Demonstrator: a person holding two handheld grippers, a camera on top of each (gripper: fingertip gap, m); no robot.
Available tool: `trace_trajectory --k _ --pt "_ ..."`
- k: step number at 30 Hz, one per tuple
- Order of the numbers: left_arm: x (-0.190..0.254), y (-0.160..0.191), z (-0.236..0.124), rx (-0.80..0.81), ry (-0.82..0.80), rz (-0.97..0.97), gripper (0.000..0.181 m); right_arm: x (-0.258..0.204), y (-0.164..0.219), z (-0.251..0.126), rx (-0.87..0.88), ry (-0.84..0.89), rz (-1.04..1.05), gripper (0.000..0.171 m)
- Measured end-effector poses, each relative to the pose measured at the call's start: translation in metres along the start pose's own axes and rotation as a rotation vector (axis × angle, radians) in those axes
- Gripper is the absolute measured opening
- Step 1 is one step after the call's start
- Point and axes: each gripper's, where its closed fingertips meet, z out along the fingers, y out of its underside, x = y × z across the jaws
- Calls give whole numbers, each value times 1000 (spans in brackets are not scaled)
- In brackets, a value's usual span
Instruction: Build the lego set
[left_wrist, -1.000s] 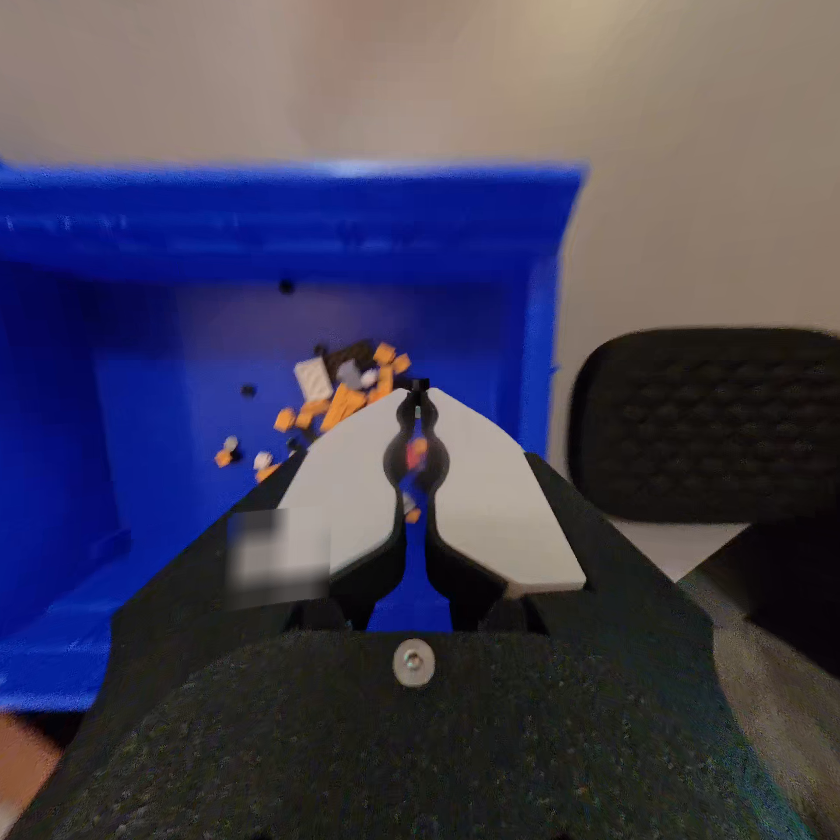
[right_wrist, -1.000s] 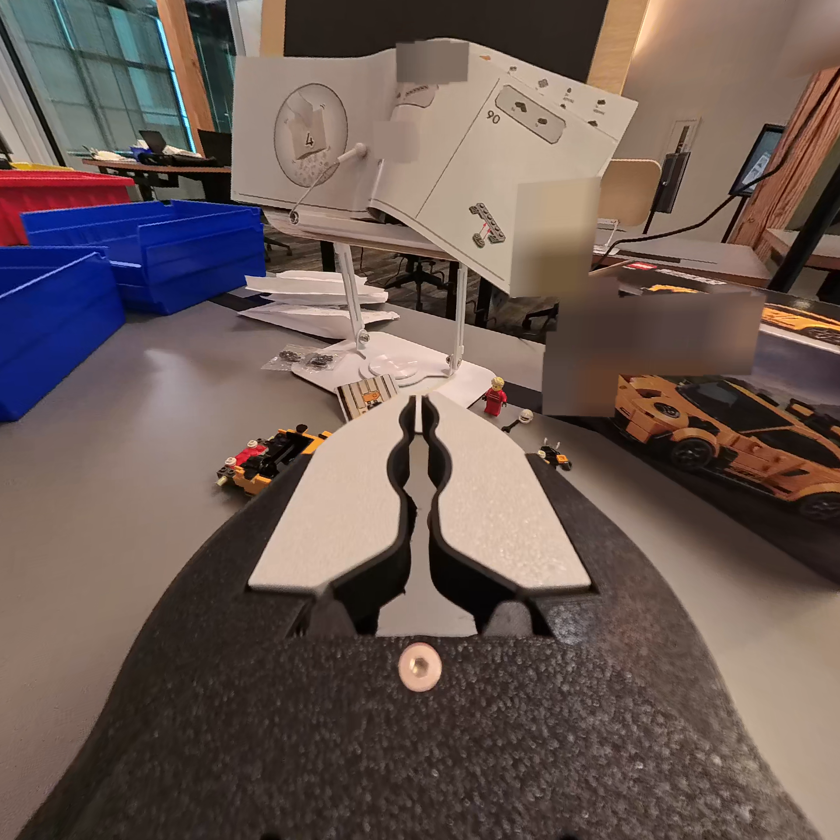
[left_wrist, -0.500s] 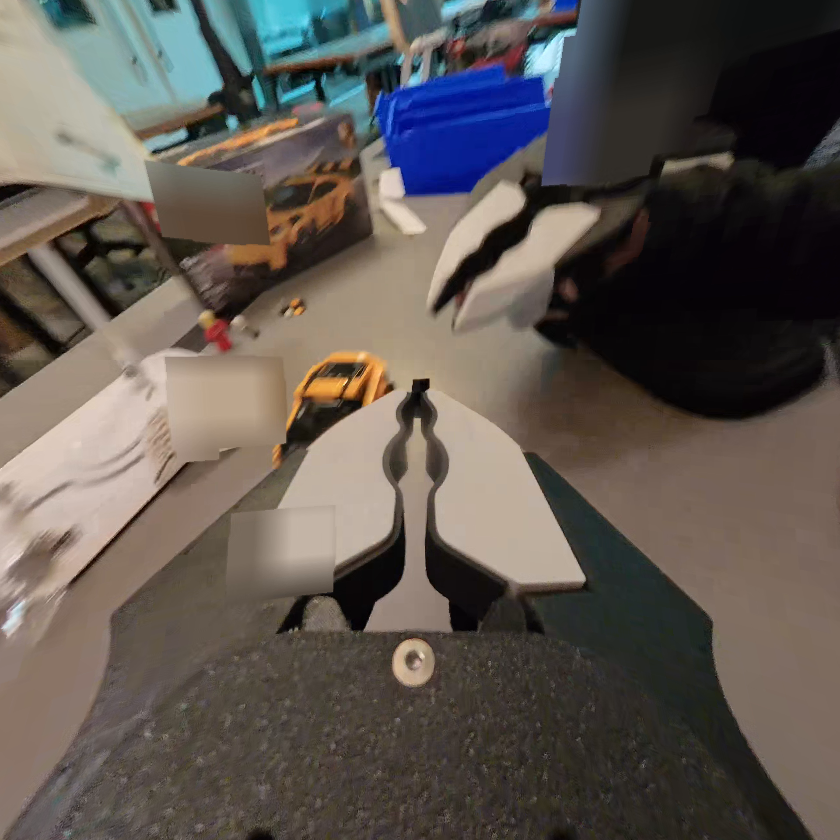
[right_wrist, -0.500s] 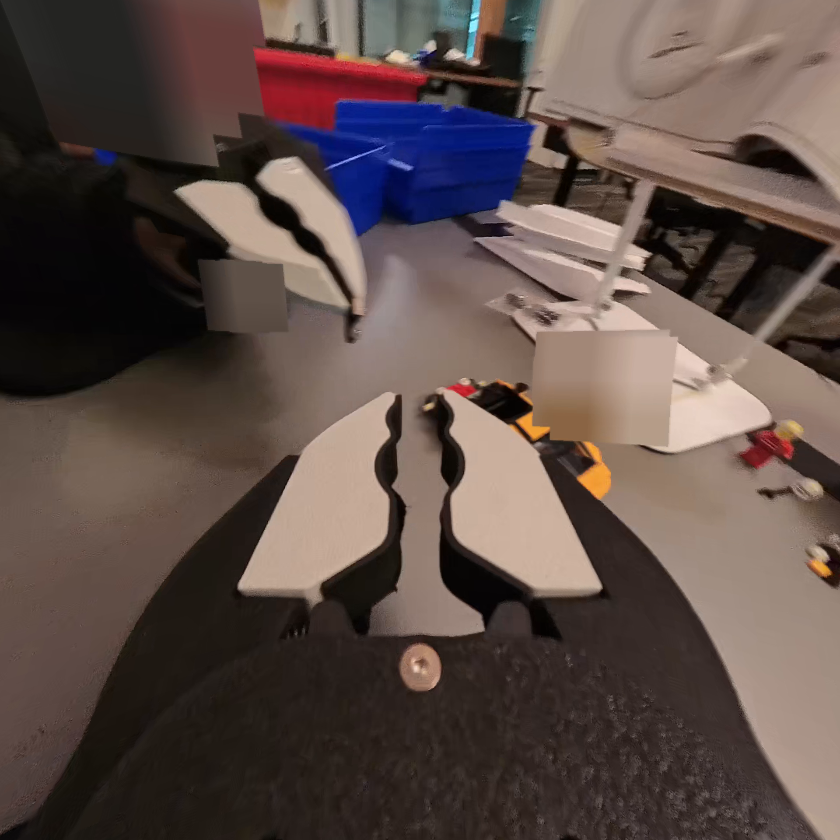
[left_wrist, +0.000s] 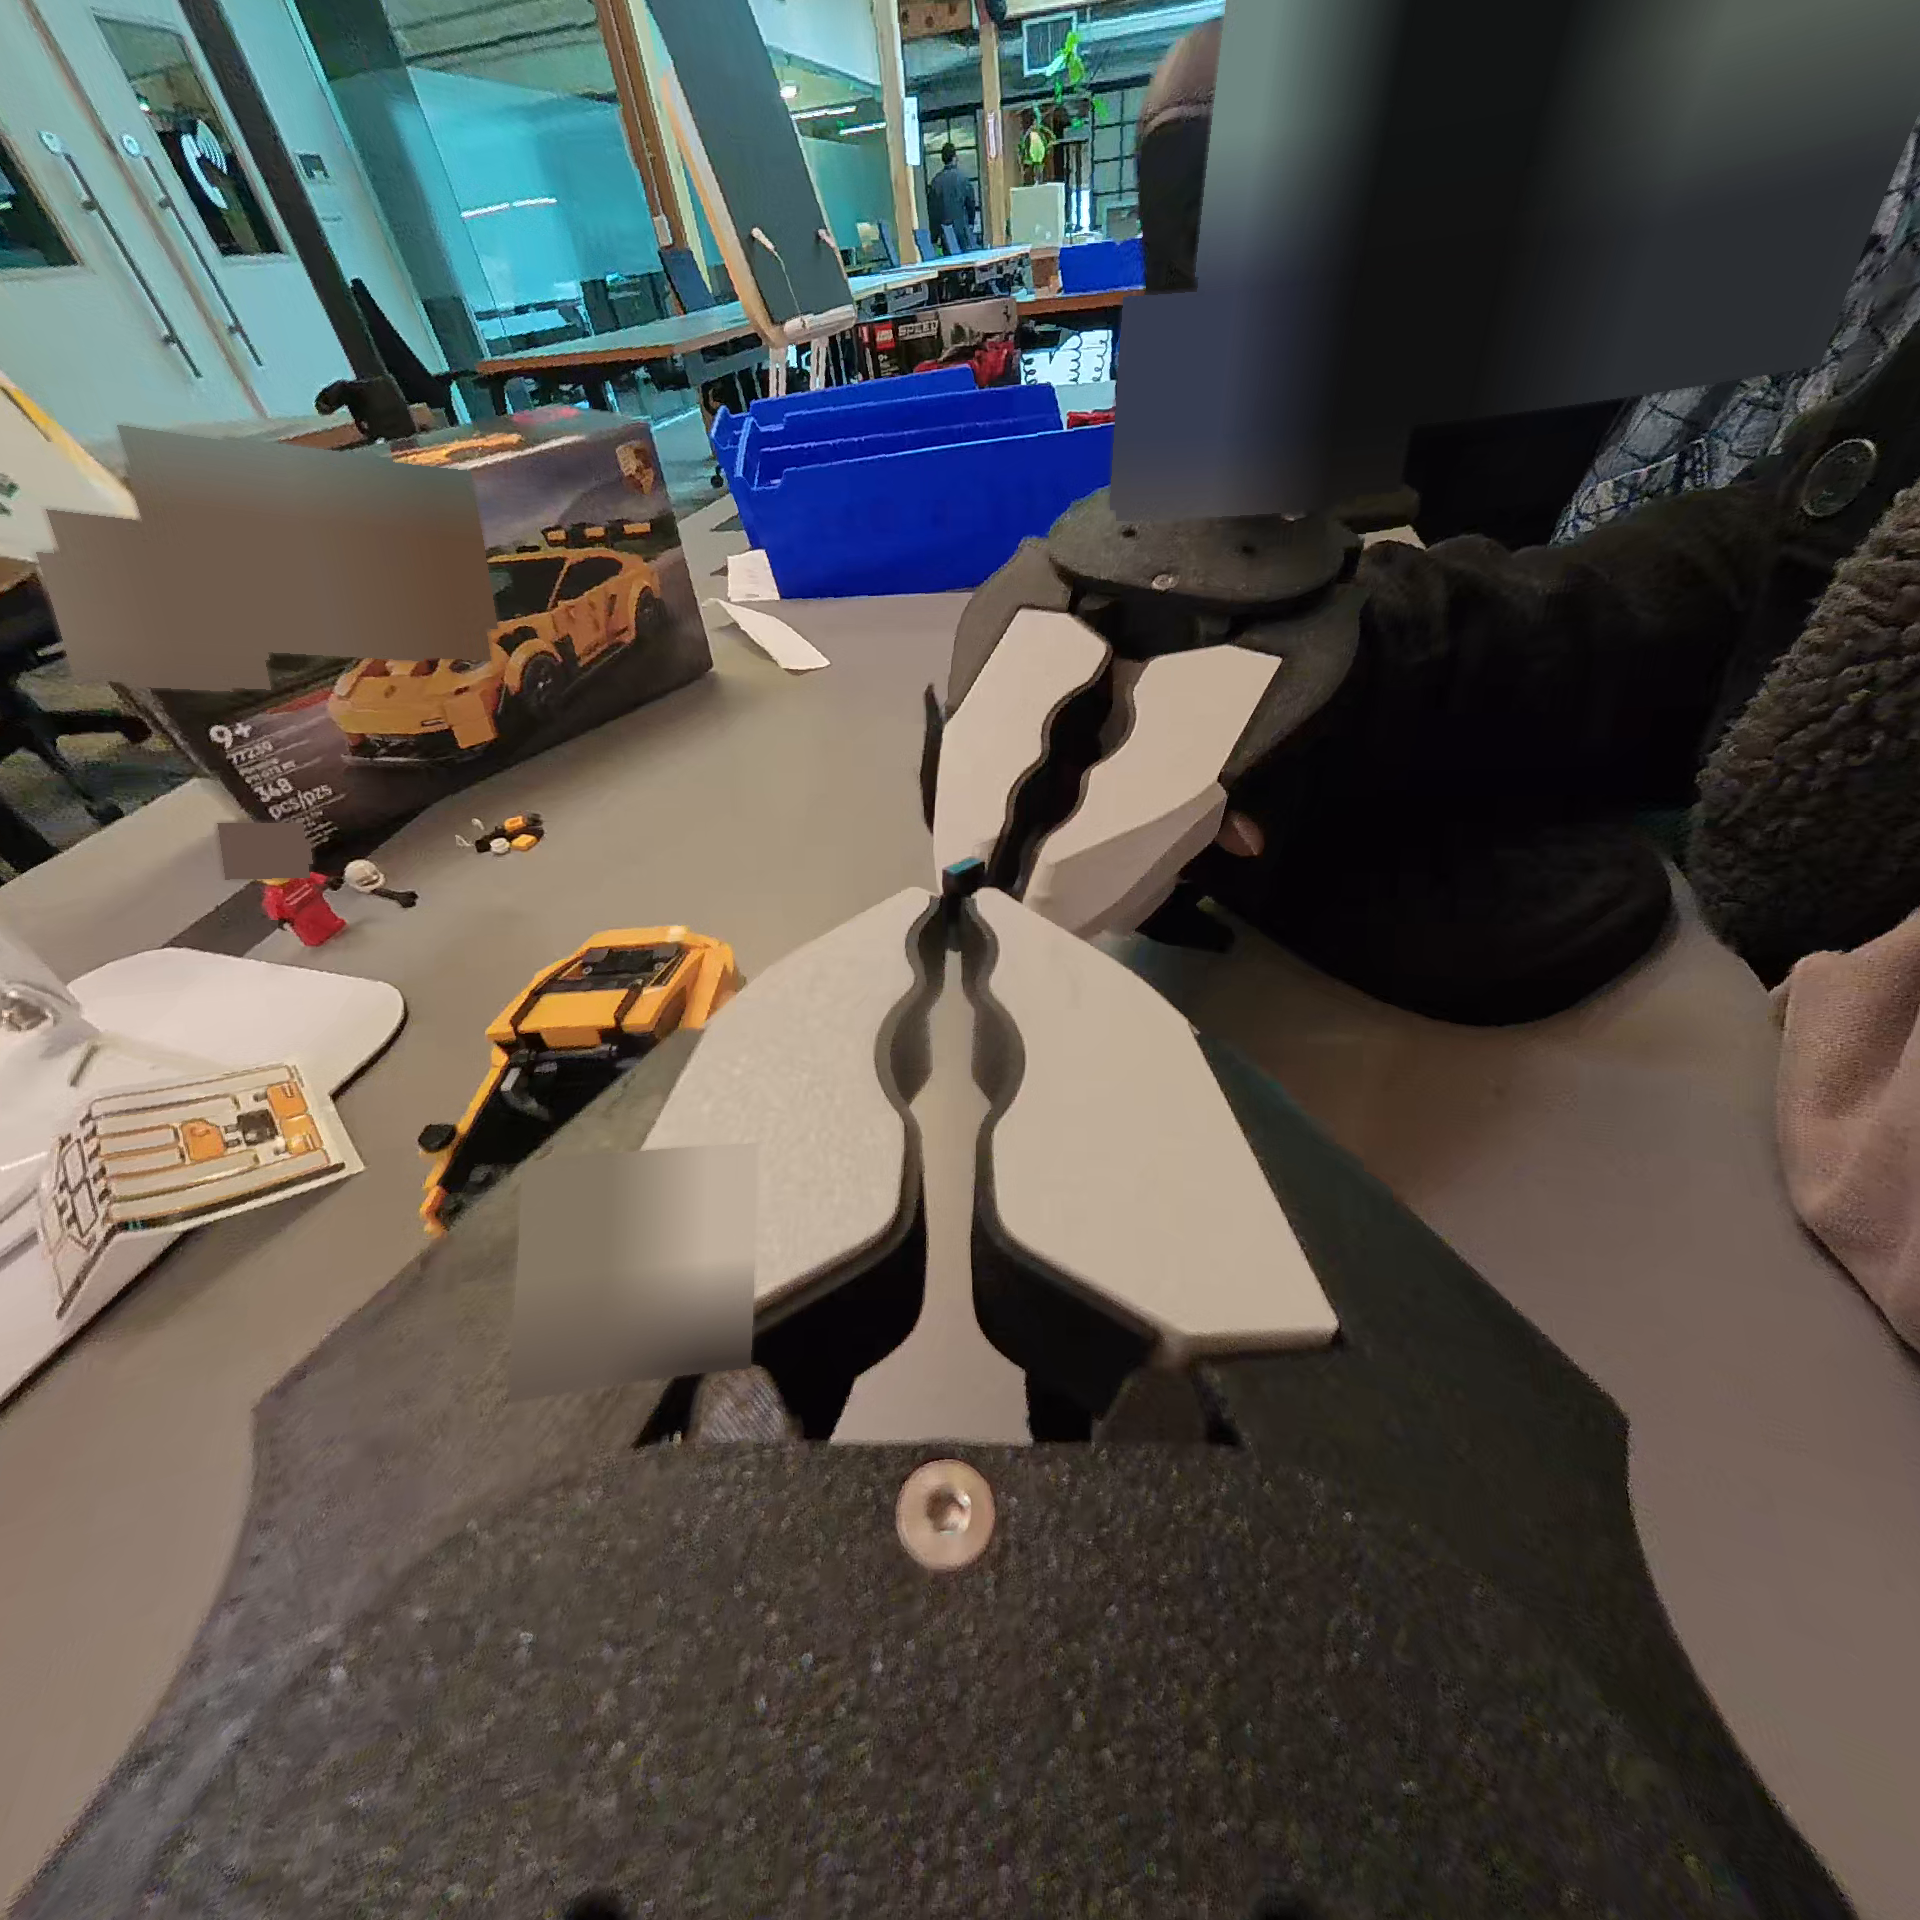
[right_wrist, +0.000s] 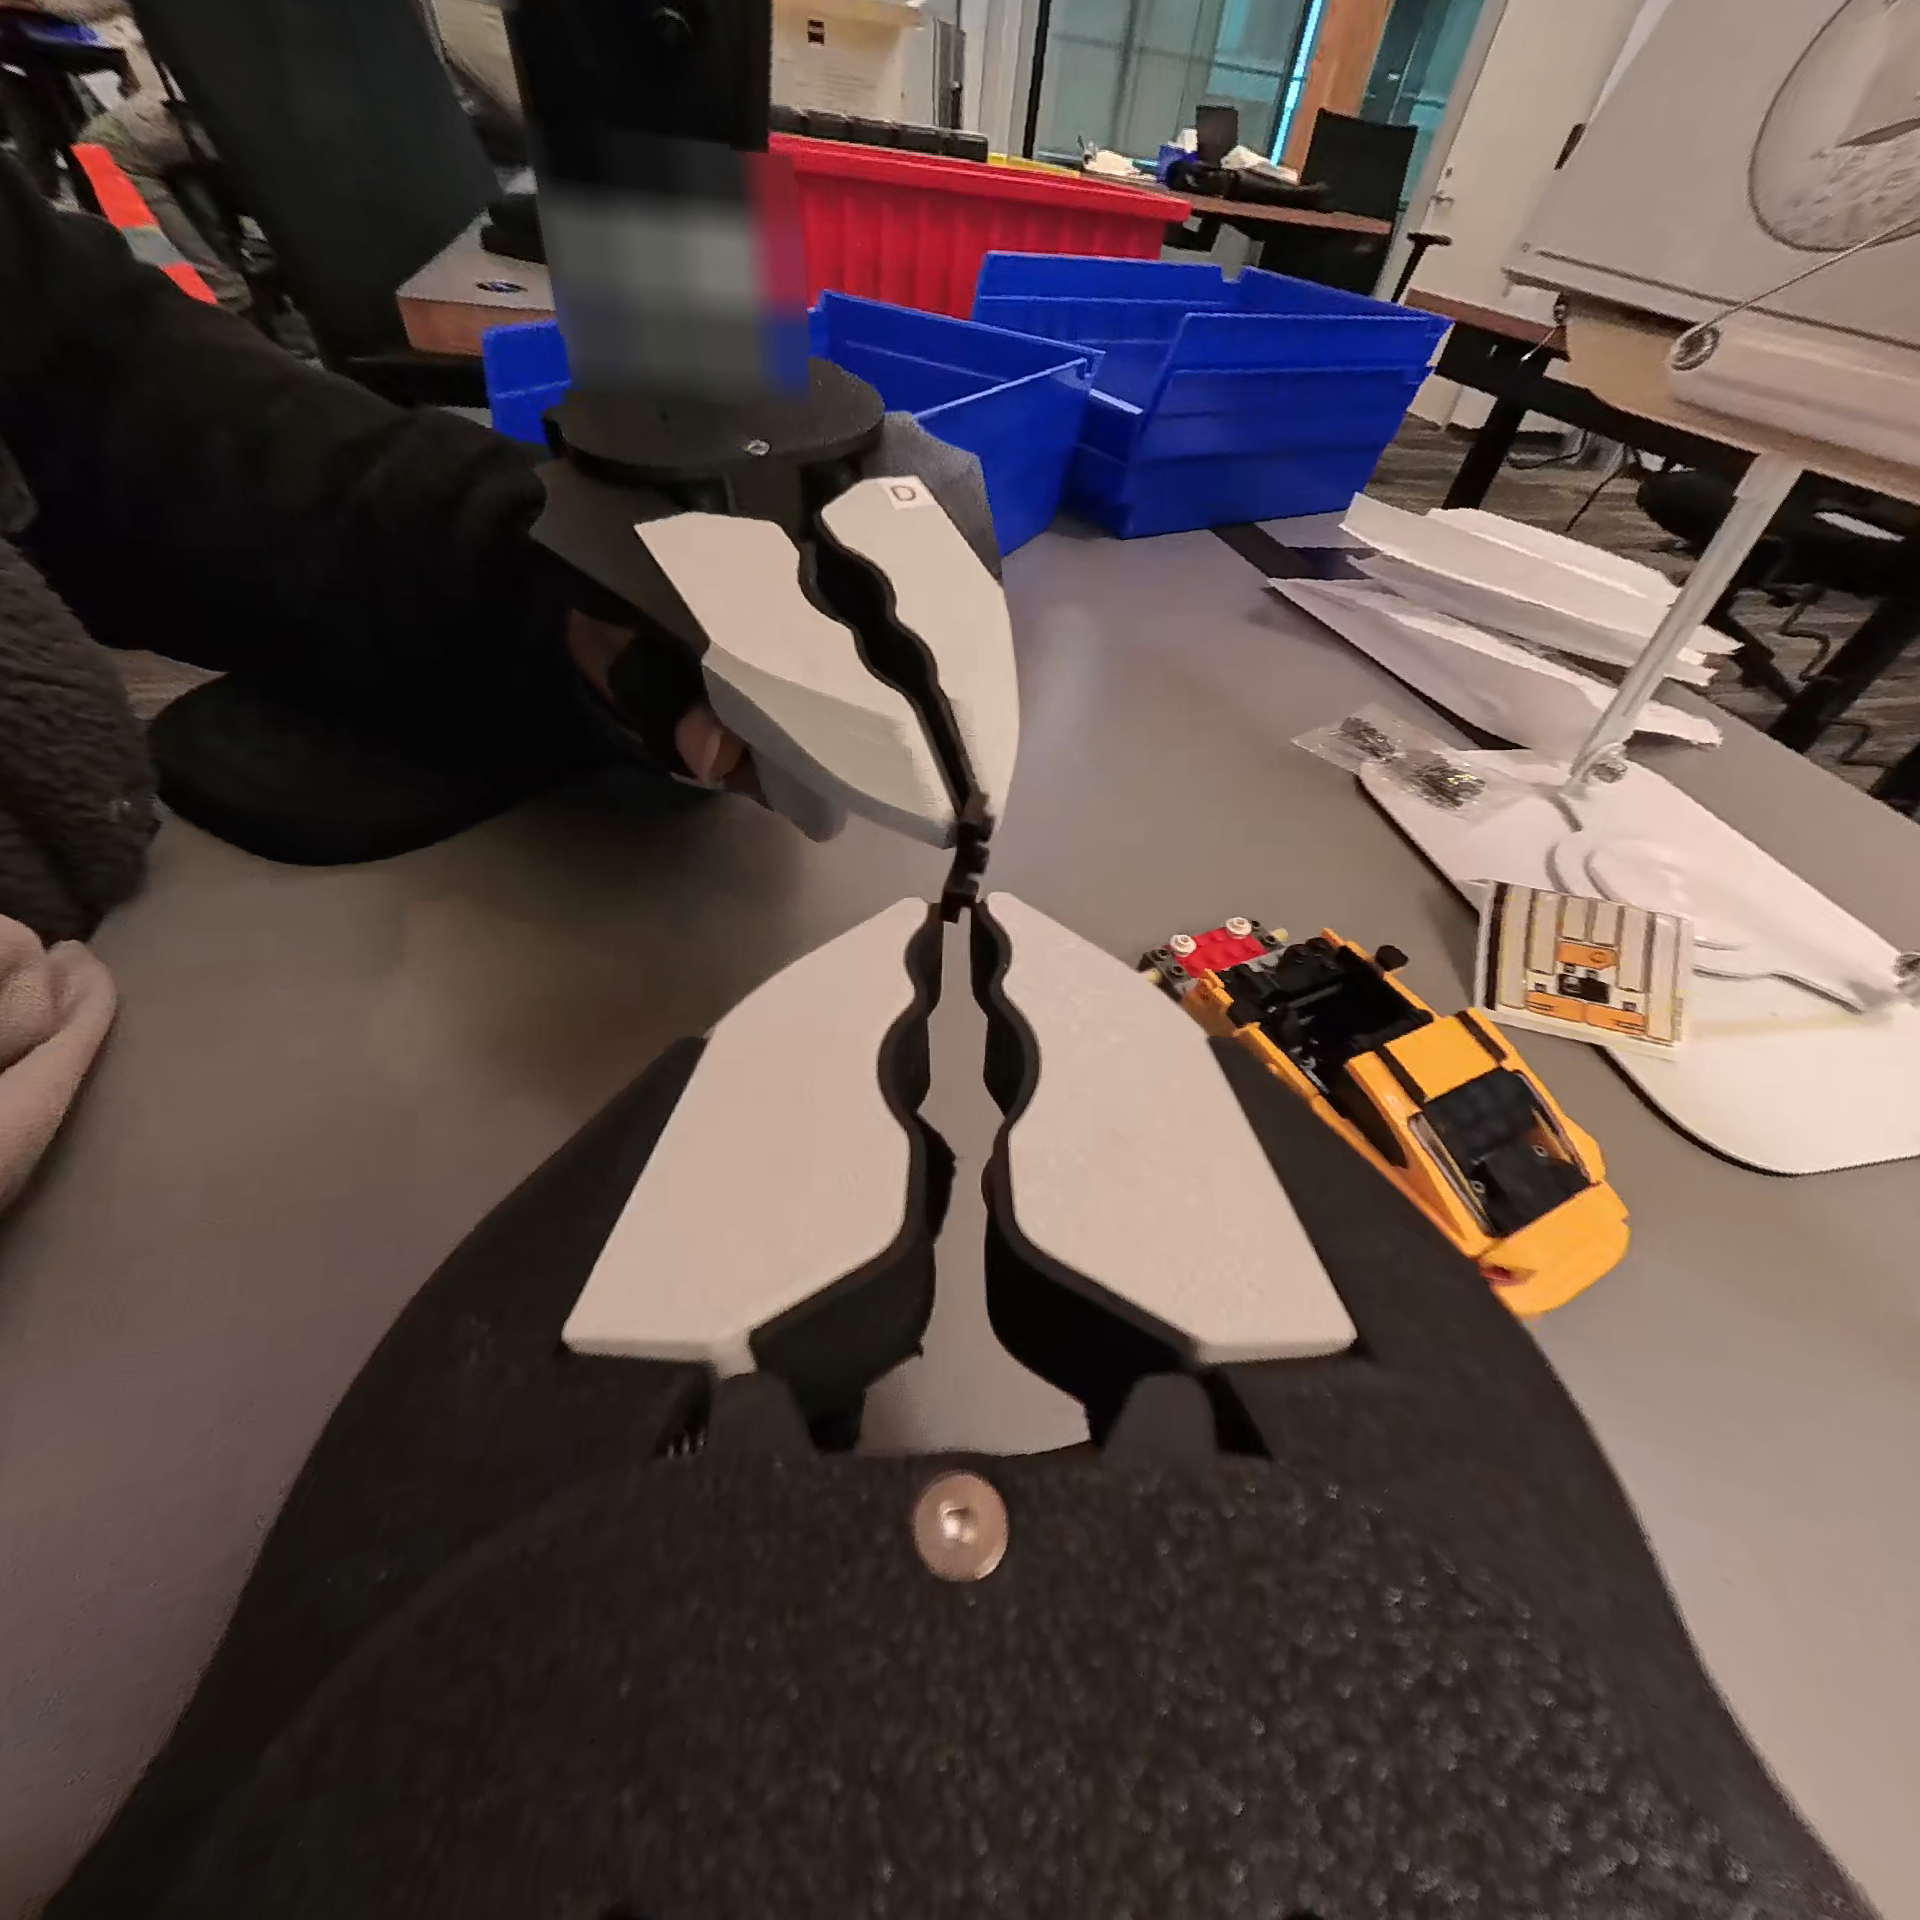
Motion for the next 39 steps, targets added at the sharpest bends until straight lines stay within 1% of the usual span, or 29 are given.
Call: trace_trajectory --k 2,3,4,7,9,11,14,16,20,21,23,26,27,29,32,34,36,37,39 --pt "-3 8 -1 -25 21 -64 1 8 0 -2 -3 66 -66 2" --pt "-4 13 -1 -45 33 -110 4 12 2 -3 -22 108 -128 2" --pt "-5 18 -2 -68 46 -153 11 15 7 -2 -63 145 -201 2" --pt "-6 30 0 -132 51 -200 15 20 29 2 -204 226 -443 2" --pt "-5 42 4 -200 46 -212 19 24 46 4 -322 269 -651 2" --pt "-3 55 7 -274 41 -212 19 20 57 8 -382 262 -792 2" --pt "-1 68 9 -349 25 -215 13 11 60 12 -395 231 -890 2" --pt "1 75 9 -398 25 -218 11 8 64 13 -409 217 -920 3" --pt "1 89 8 -497 -1 -201 6 5 68 14 -415 193 -897 1" --pt "0 93 7 -520 -12 -192 4 6 72 14 -434 180 -868 6" --pt "-4 98 6 -550 -41 -171 0 8 78 11 -451 152 -759 14" --pt "-6 101 5 -579 -70 -125 0 12 64 6 -354 138 -537 14" --pt "-5 100 5 -578 -67 -125 0 14 59 4 -321 137 -464 14" --pt "-6 95 3 -566 -77 -119 8 17 49 0 -254 127 -338 14" --pt "-16 70 -9 -501 -143 -101 8 18 42 -2 -202 111 -241 14" --pt "-23 43 -28 -429 -203 -109 8 16 40 -3 -190 90 -207 14" --pt "-34 17 -63 -373 -307 -98 6 10 38 -3 -176 53 -181 11" --pt "-41 6 -87 -366 -379 -85 5 8 38 -2 -178 40 -179 11" --pt "-58 -10 -147 -400 -543 -63 1 5 38 -2 -178 29 -176 11"
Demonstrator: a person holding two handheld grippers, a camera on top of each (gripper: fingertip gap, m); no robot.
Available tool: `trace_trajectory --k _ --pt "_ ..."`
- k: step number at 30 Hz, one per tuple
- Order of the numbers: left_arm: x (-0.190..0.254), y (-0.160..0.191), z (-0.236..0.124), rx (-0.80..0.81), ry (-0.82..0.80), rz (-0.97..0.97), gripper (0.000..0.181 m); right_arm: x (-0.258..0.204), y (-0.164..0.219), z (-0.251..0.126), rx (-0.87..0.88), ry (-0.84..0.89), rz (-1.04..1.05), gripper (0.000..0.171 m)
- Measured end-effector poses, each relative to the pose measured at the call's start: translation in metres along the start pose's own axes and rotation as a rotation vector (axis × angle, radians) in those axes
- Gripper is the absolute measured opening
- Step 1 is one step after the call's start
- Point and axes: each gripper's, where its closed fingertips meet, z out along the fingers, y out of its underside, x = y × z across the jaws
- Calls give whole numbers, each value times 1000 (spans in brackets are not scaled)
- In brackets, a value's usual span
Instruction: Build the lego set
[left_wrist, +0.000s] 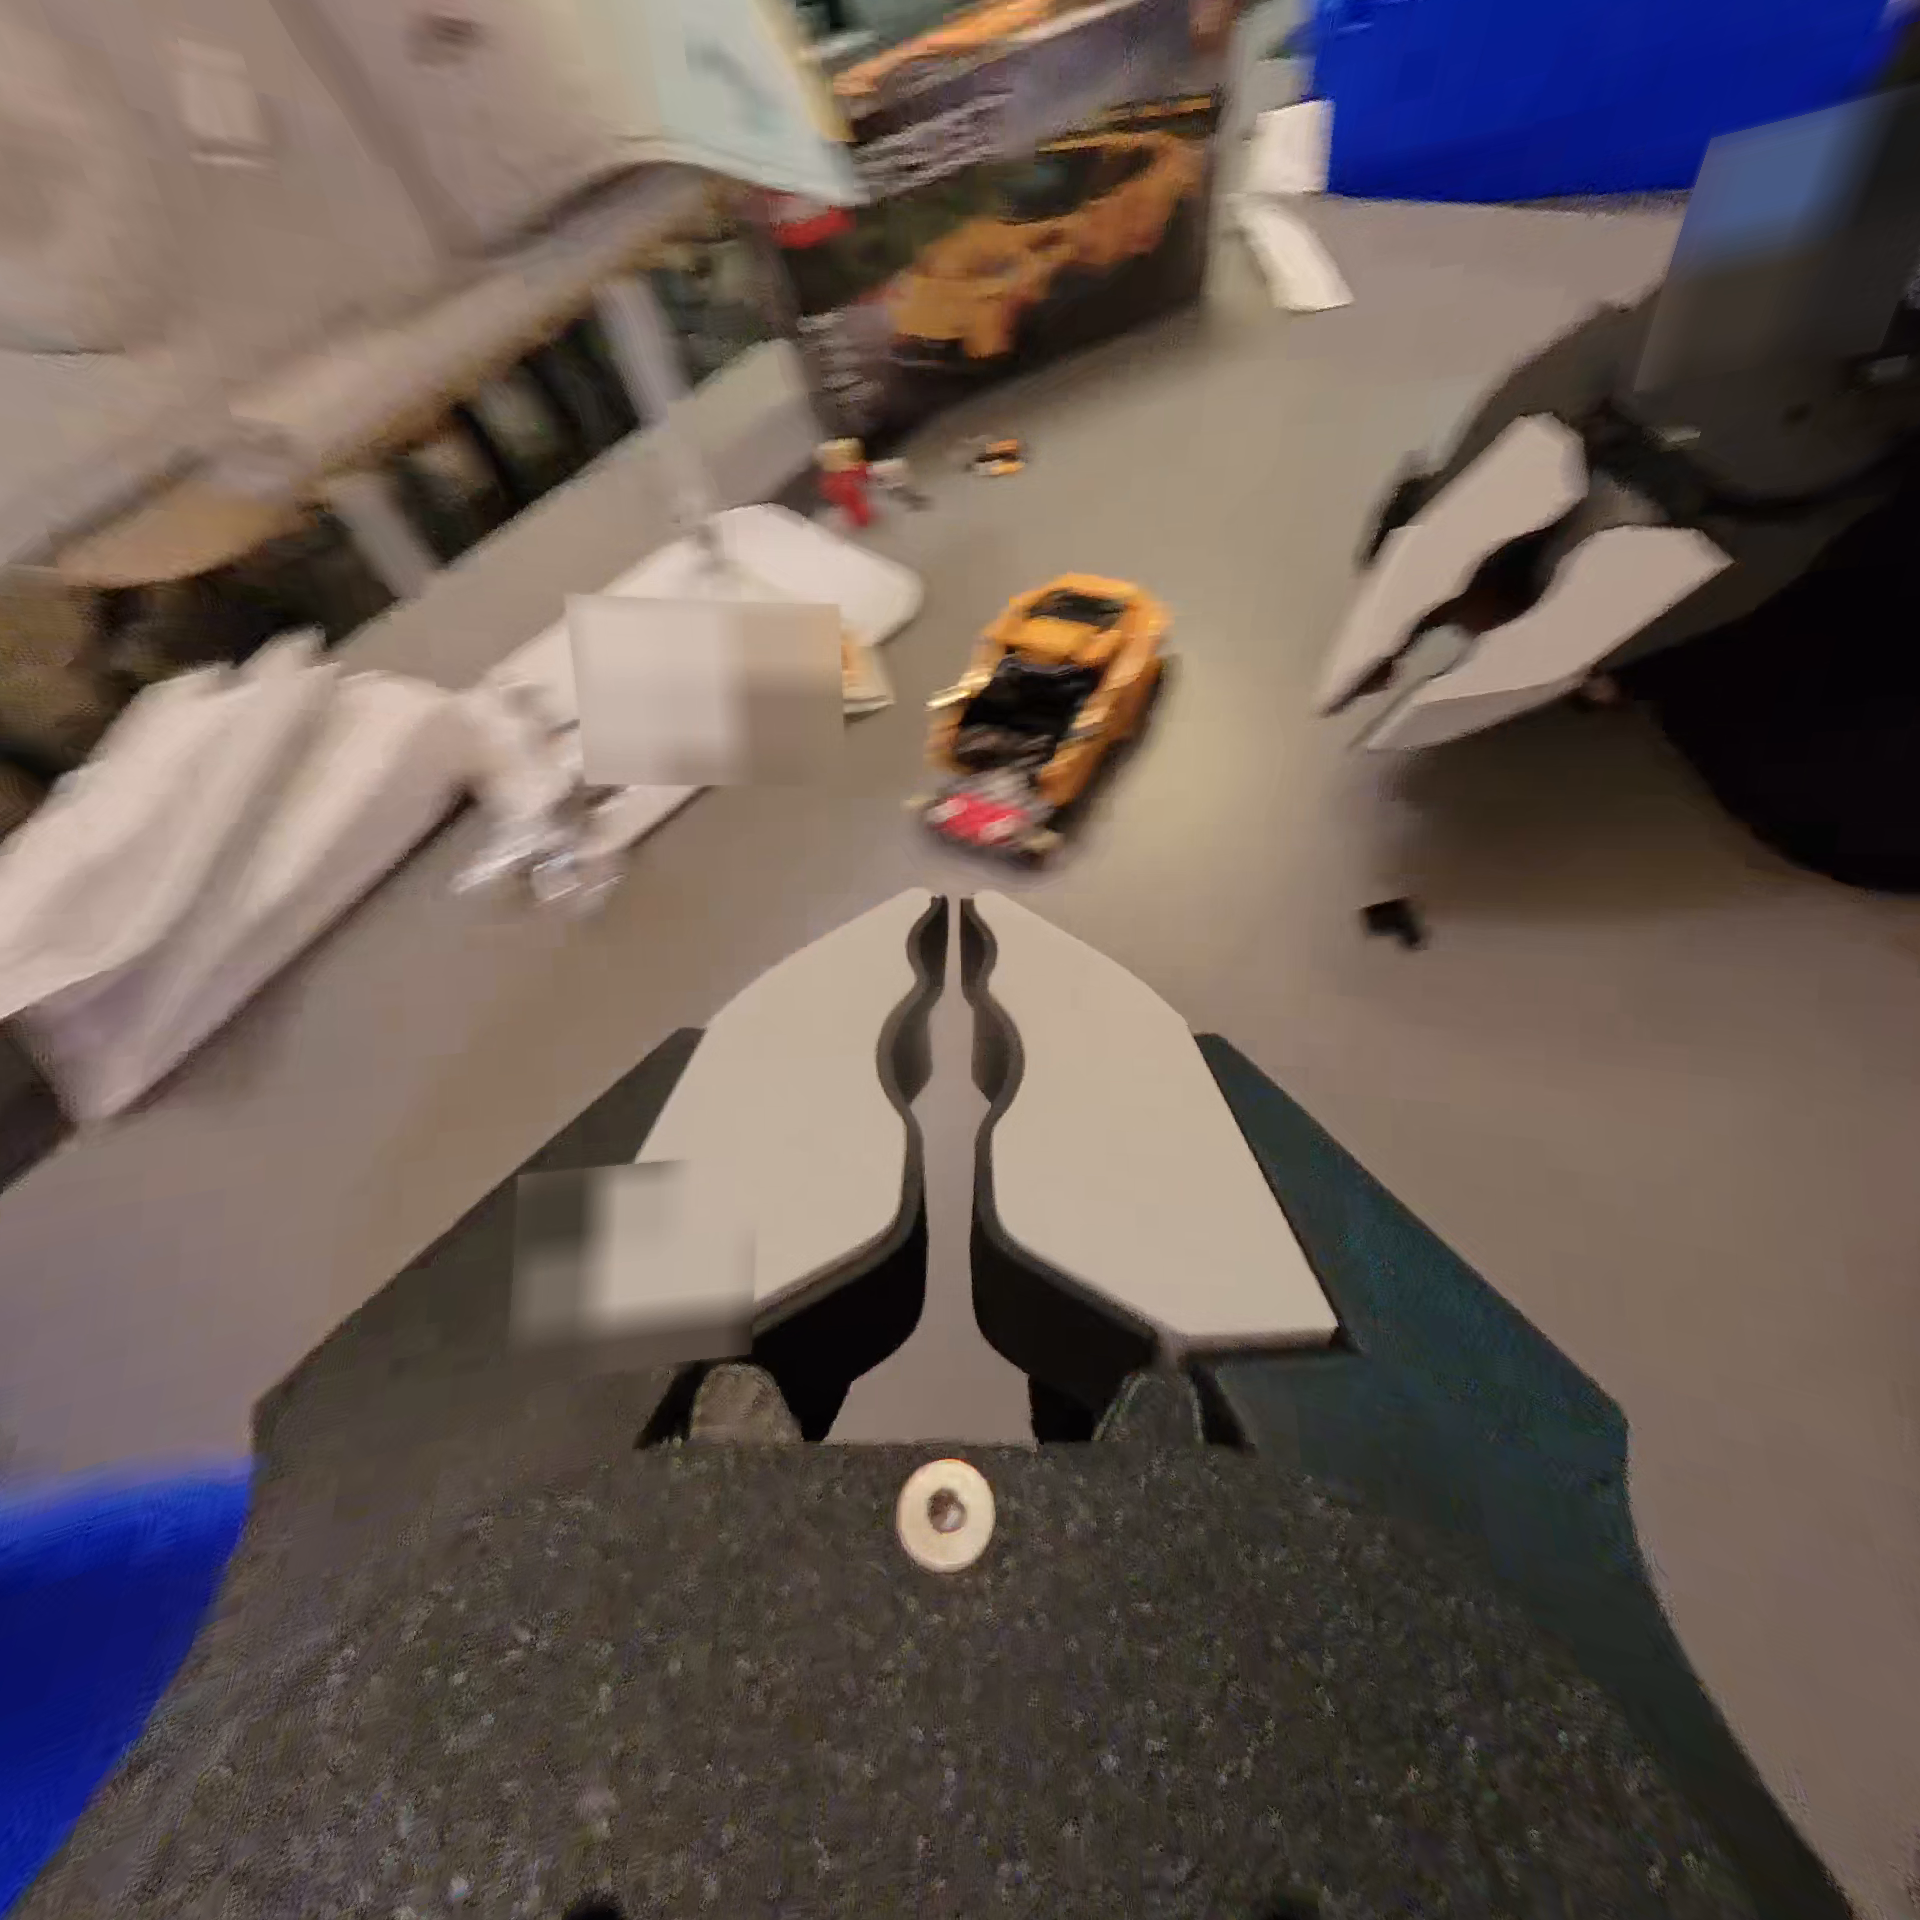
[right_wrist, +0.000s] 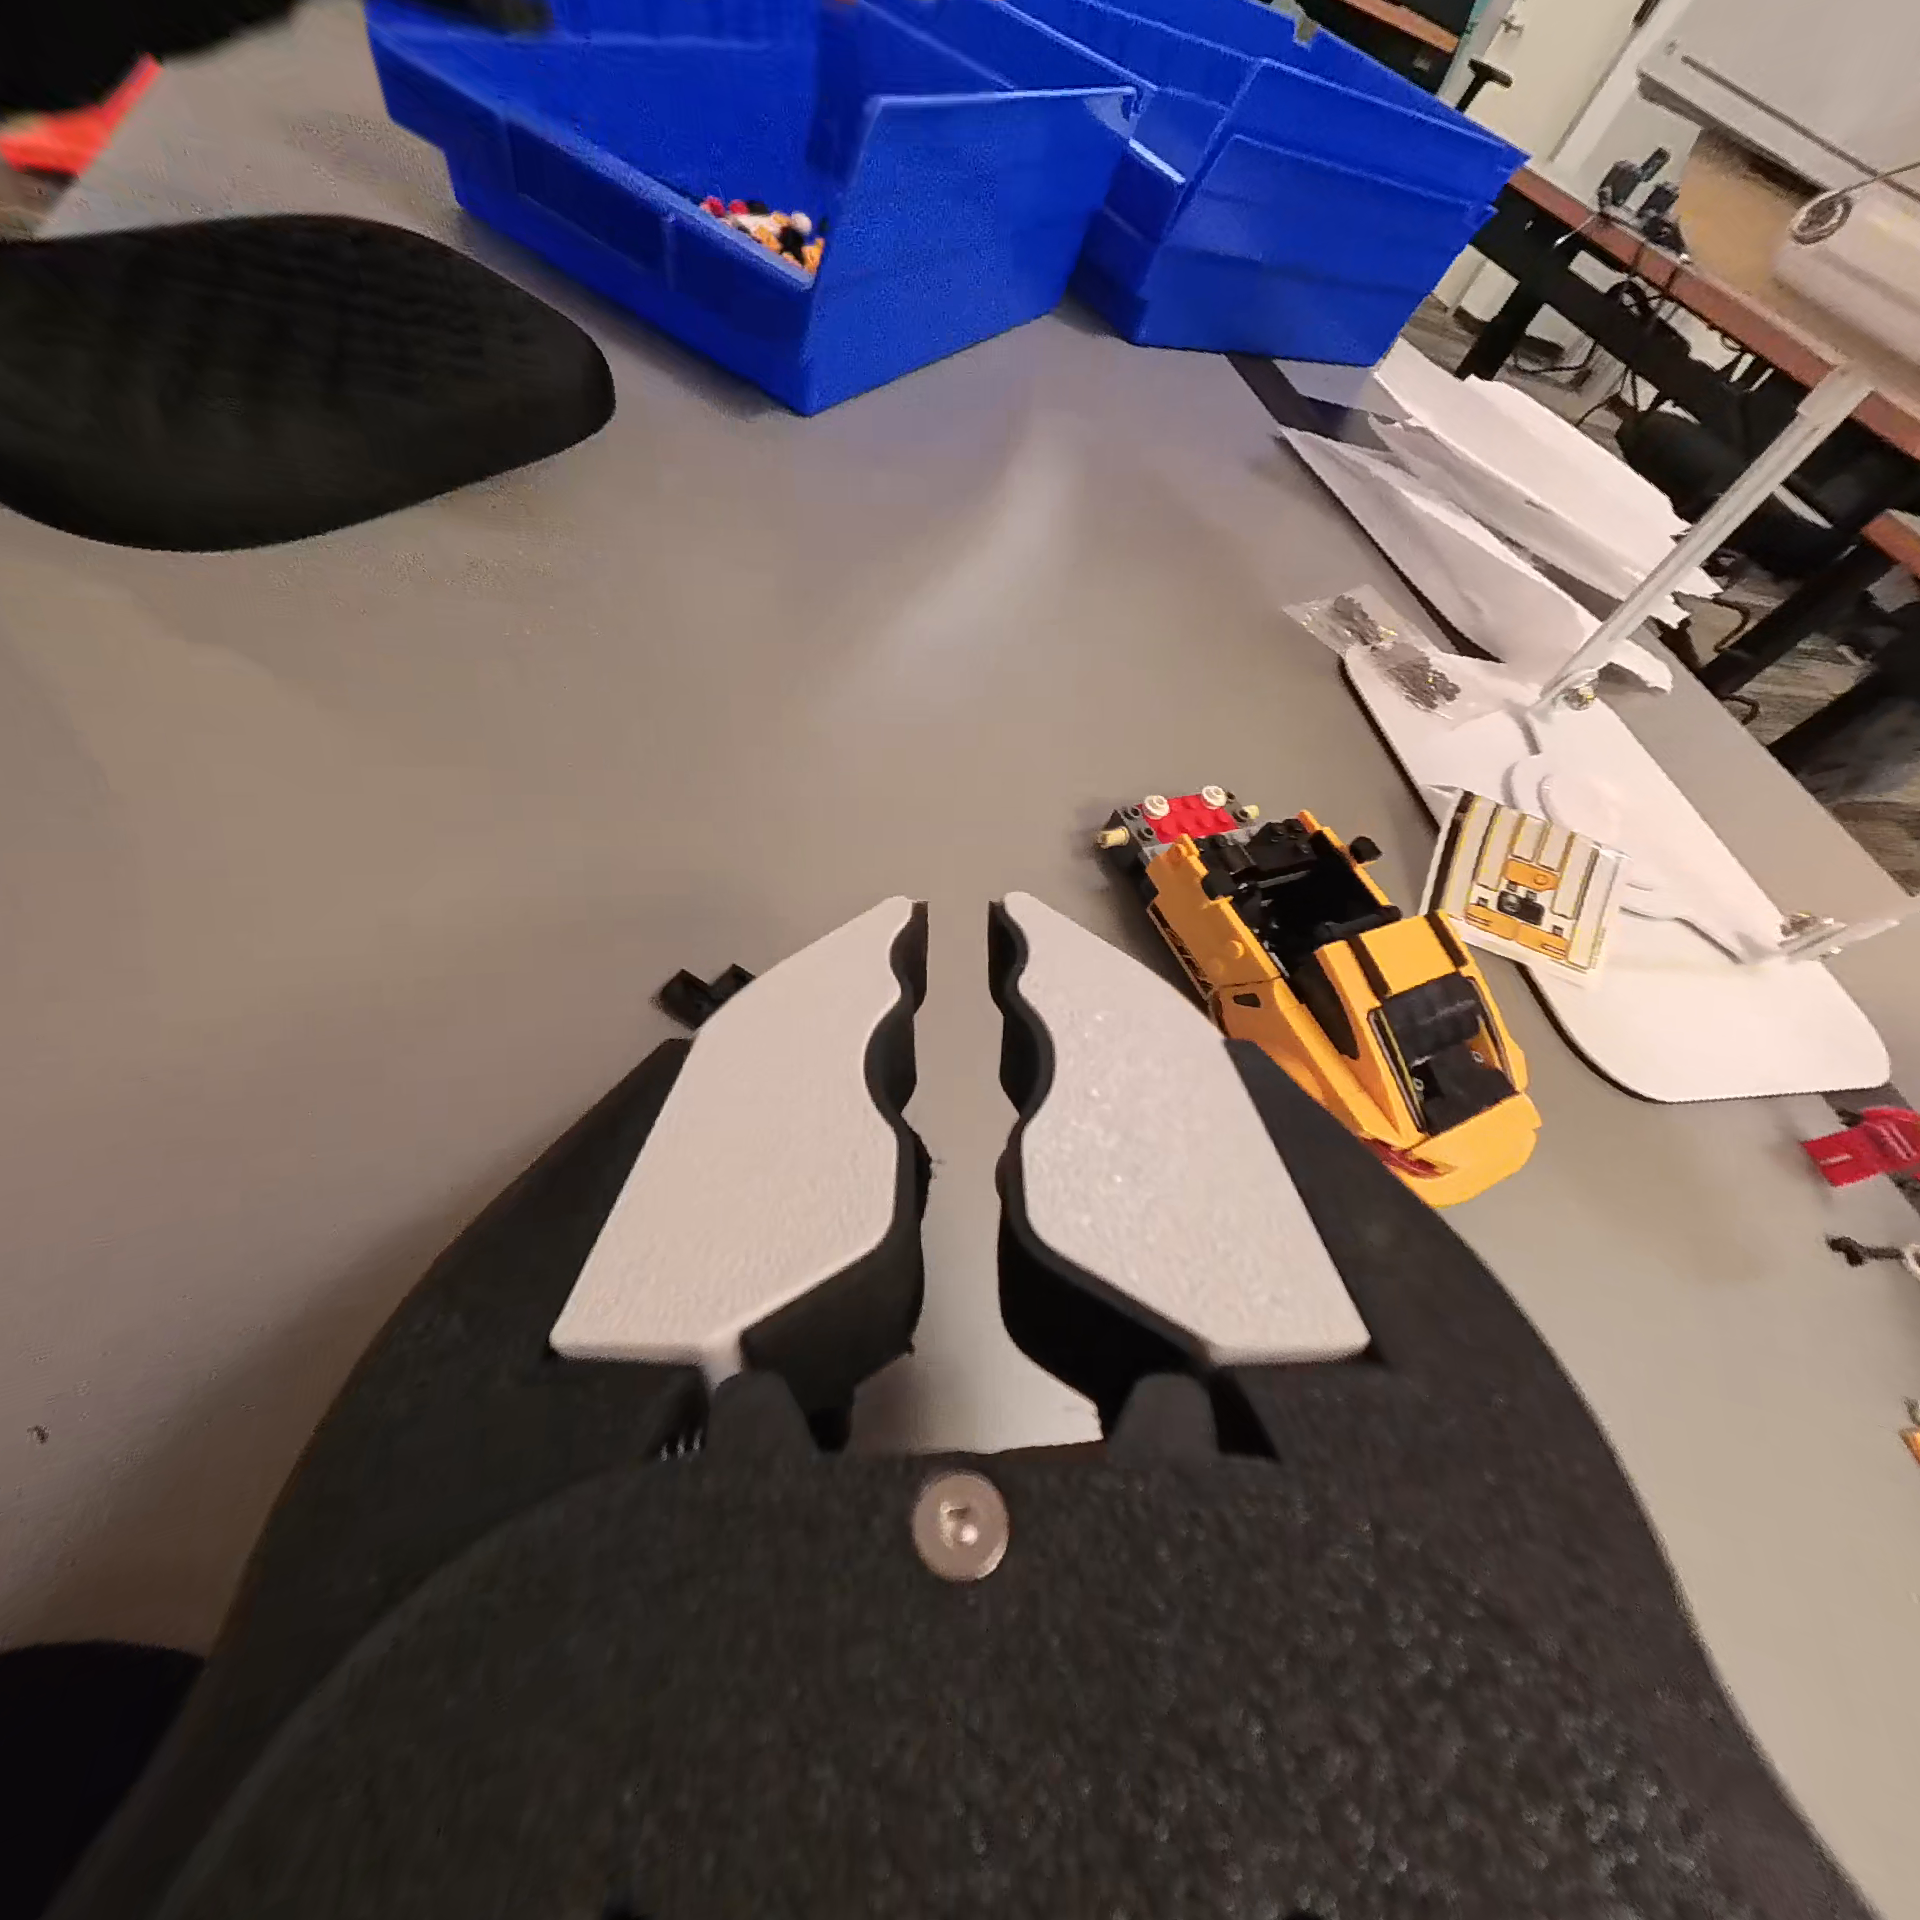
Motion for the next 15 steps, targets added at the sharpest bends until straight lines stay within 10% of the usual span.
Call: trace_trajectory --k 7,15 --pt "-124 129 -126 -686 -152 -166 8 2 -3 0 10 6 25 9" --pt "-126 218 -112 -1124 110 -111 4 5 3 2 -10 23 43 6"
